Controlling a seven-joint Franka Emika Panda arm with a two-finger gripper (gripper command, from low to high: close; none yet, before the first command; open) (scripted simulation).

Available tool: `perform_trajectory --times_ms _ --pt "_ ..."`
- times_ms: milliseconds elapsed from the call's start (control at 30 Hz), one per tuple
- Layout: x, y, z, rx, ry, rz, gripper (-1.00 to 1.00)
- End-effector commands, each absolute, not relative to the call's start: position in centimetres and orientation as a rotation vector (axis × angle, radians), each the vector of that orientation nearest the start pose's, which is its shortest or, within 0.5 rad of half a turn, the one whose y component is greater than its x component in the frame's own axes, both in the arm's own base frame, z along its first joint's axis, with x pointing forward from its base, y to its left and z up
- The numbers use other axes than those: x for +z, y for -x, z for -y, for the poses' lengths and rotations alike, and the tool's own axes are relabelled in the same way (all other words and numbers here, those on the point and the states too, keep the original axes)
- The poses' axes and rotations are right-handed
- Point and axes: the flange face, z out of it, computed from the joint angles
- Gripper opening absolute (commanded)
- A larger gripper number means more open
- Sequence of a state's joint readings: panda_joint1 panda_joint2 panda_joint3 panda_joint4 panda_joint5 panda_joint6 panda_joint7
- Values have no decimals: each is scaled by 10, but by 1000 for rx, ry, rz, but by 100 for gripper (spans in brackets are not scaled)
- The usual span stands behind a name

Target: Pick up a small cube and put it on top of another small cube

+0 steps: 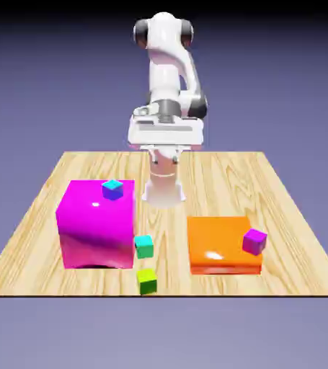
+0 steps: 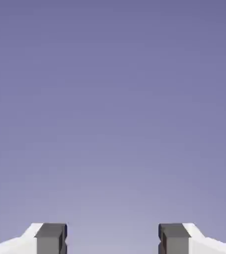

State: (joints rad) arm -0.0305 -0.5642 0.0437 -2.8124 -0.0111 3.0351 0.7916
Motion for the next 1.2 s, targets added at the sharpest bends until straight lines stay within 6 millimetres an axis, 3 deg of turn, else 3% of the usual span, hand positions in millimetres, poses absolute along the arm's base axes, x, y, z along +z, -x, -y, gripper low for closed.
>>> perform_trajectory --times_ms 0,267,600,1167 --pt "451 -390 -7 -1033 2477 -1040 0" --pt "413 -393 -12 -993 2423 -1386 0" --pt "348 -393 -9 -917 2280 -1832 0" --pt "231 -365 5 -748 1817 -2543 0"
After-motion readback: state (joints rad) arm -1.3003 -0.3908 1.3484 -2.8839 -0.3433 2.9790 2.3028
